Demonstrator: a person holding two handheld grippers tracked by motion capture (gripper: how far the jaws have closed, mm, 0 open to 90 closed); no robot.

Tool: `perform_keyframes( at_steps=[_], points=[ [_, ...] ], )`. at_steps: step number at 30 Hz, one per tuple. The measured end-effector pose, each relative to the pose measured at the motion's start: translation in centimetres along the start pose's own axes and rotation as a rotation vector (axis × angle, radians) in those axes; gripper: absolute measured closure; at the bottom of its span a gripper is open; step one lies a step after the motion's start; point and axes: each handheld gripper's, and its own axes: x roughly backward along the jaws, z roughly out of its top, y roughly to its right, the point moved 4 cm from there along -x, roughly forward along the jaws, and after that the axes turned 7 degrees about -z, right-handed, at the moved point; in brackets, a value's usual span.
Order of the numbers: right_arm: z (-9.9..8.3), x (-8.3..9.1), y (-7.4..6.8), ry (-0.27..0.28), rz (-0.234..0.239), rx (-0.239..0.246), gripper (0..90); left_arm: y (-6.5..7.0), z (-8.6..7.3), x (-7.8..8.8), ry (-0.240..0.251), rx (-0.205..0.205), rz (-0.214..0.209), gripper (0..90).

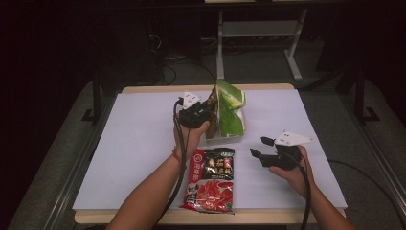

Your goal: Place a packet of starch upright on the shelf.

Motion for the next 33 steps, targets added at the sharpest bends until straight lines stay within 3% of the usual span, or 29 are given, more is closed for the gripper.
perform_keyframes(
  at_steps=[4, 9, 13, 20, 33],
  points=[
    [0.0, 0.0, 0.0, 0.003, -0.001, 0.003, 35.8, -0.3, -0.3, 0.4, -0.009, -0.032, -0.002, 75.6],
    [0.0, 0.1, 0.1, 0.006, -0.004, -0.005, 35.9, -0.7, -0.6, 0.7, -0.017, -0.029, -0.024, 74.7],
    [0.0, 0.1, 0.4, 0.003, -0.020, -0.008, 35.9, -0.6, -0.9, 1.0, -0.039, -0.051, -0.042, 72.7],
    [0.1, 0.0, 0.1, 0.004, -0.019, 0.000, 35.9, -0.5, -1.0, 1.1, -0.060, -0.076, -0.033, 72.1],
    [0.0, -0.1, 0.0, -0.004, -0.018, 0.006, 36.4, -1.0, -1.2, 1.3, -0.088, -0.082, -0.037, 71.3]
  ],
)
